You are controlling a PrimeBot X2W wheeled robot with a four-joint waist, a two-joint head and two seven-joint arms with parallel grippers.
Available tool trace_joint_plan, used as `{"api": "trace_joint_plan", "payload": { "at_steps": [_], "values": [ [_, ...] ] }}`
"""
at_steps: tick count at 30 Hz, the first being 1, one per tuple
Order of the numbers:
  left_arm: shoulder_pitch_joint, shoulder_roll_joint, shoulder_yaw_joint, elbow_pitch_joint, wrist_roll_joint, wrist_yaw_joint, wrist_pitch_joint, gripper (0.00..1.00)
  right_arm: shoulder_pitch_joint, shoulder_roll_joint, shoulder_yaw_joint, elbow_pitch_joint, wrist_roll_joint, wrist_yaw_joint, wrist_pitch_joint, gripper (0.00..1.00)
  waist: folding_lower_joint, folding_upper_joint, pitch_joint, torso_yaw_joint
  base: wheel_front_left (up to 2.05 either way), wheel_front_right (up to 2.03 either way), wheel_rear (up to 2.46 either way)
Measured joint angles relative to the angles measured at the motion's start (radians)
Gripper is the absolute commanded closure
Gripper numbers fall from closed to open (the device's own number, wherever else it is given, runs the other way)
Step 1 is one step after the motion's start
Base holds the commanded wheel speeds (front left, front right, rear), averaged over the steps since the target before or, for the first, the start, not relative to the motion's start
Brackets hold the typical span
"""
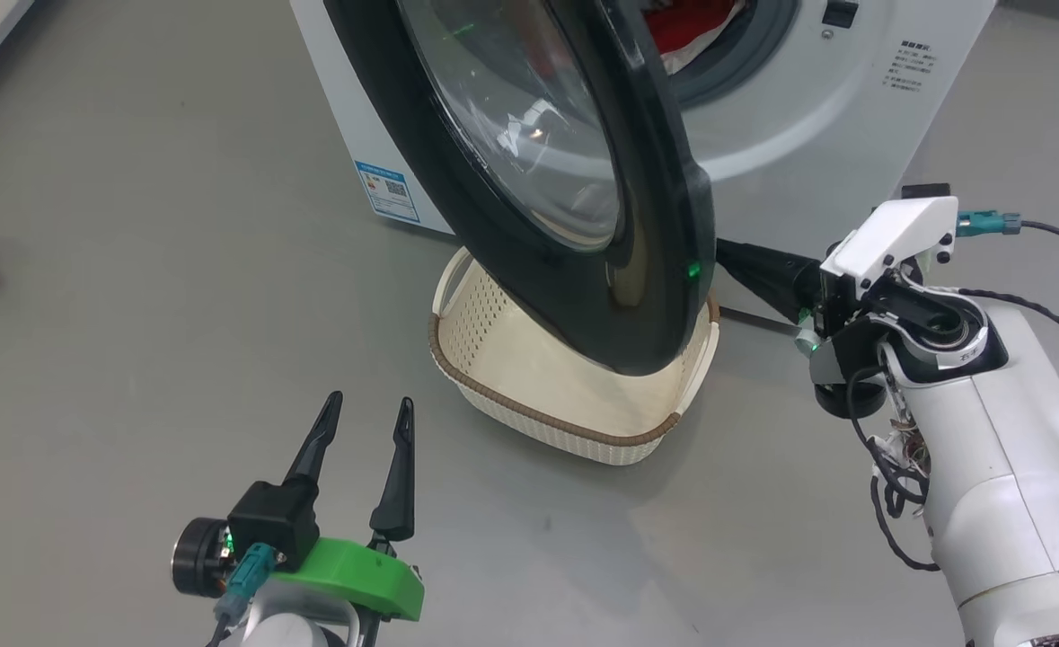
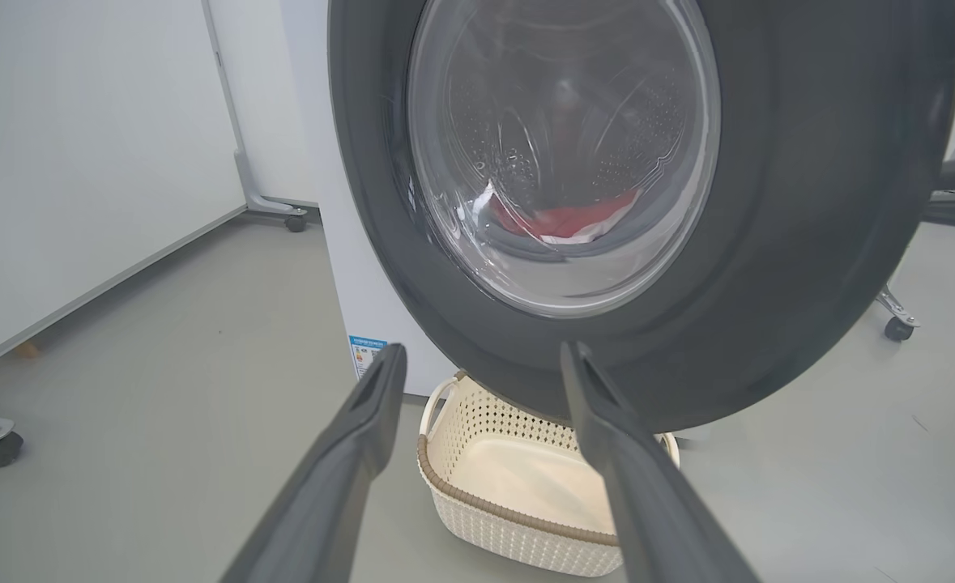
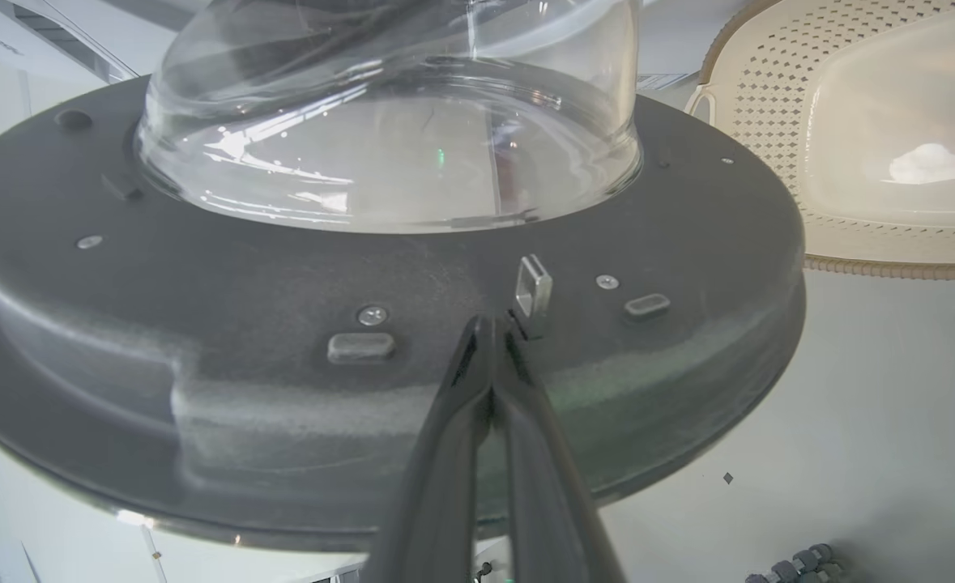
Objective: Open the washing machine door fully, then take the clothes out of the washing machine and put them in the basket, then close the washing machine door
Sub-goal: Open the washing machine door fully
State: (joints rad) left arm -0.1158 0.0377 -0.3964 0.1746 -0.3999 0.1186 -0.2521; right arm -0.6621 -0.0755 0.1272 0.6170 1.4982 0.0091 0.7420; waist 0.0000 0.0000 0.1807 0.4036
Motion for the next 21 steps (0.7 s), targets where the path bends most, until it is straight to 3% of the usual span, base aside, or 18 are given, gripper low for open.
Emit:
{"api": "trace_joint_plan", "payload": {
  "at_steps": [15,21],
  "values": [
    [0.03,0.001,-0.003,-0.007,0.005,0.0,0.0,0.0,0.035,0.008,0.083,-0.047,0.039,-0.004,0.019,1.0,0.0,0.0,-0.024,0.004,0.0,0.0,0.0],
    [0.03,0.001,-0.009,-0.012,0.005,0.0,0.0,0.0,0.036,0.004,0.152,-0.08,0.104,-0.012,0.02,1.0,0.0,0.0,-0.015,0.024,0.0,0.0,0.0]
  ]
}}
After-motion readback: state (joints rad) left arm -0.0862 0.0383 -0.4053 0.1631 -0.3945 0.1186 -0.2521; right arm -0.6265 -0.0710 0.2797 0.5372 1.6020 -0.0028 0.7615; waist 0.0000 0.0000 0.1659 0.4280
